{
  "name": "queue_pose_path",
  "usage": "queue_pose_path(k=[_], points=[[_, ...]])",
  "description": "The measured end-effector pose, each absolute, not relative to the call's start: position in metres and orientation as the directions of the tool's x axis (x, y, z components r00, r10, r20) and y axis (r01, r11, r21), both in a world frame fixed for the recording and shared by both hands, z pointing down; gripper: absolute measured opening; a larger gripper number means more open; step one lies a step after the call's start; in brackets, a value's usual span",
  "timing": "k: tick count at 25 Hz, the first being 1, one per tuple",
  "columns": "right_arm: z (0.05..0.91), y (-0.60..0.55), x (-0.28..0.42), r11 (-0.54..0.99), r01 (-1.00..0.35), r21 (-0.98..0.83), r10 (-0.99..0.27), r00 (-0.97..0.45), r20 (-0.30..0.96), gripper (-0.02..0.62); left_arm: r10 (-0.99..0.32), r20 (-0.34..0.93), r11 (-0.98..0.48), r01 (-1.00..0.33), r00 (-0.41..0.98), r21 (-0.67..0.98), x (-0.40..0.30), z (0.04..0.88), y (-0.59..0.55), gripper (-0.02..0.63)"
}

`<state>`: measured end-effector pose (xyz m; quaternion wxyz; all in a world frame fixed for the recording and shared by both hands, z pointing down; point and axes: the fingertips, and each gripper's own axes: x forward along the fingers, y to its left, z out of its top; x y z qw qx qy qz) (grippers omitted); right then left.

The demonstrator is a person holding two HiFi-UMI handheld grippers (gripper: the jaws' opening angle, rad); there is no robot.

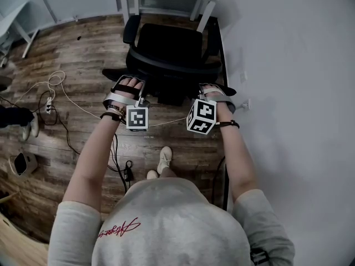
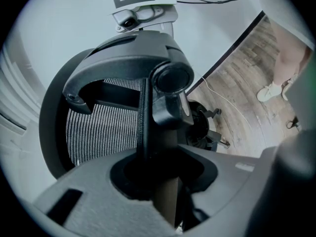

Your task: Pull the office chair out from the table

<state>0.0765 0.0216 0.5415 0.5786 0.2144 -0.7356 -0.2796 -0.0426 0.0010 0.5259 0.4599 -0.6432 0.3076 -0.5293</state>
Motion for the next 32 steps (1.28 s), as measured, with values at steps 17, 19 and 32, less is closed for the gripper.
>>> queue_pose_path(k=[17,19,32], points=[[0.536,0.058,0.077,0.748,0.009,0.664,-0.644,-0.233,0.729,0.086,-0.881,0.39,-0.385,0.075,0.268,-0.92,-0.04,0.517,0.037,0.12],[0.53,0.055,0.077,0.748,0.009,0.663,-0.644,-0.23,0.729,0.086,-0.878,0.407,-0.395,0.099,0.252,-0.913,-0.044,0.519,0.033,0.12],[0.554,0.114,0.073,0.732,-0.006,0.681,-0.665,-0.224,0.712,0.084,-0.884,0.371,-0.362,0.083,0.284,-0.928,-0.043,0.534,0.09,0.121]])
